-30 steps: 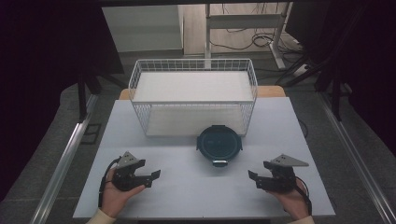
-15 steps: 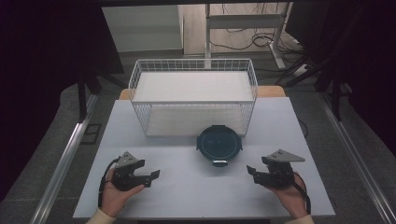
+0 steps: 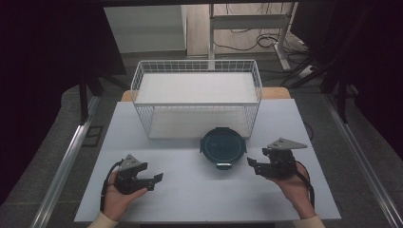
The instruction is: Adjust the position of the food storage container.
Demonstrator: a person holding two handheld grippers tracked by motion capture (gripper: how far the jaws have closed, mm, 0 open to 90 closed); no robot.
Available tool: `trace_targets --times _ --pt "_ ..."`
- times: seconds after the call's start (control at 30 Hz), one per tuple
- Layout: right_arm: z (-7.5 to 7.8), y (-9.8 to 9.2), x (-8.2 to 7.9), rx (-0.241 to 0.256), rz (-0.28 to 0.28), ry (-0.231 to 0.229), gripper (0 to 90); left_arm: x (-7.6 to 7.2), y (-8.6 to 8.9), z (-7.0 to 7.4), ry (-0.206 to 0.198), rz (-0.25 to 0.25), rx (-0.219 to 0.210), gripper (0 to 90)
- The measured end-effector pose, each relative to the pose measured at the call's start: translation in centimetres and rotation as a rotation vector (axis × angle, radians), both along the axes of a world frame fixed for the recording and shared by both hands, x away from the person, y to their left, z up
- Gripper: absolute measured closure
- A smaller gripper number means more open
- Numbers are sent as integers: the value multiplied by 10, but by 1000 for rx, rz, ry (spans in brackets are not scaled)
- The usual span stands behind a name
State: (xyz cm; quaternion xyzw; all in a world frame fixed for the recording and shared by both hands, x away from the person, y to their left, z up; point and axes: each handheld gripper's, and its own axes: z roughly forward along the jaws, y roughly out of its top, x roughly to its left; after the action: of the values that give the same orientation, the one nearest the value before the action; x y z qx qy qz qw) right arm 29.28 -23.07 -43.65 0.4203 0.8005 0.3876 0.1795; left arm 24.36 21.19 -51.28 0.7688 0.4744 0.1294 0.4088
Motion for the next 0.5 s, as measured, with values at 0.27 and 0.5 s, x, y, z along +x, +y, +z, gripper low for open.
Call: trace_targets --times 0.27,0.5 --pt "5 11 15 -9 22 0 316 0 -1 -1 3 3 2 220" --pt "8 18 29 -8 35 4 315 -1 -1 -1 3 5 0 218"
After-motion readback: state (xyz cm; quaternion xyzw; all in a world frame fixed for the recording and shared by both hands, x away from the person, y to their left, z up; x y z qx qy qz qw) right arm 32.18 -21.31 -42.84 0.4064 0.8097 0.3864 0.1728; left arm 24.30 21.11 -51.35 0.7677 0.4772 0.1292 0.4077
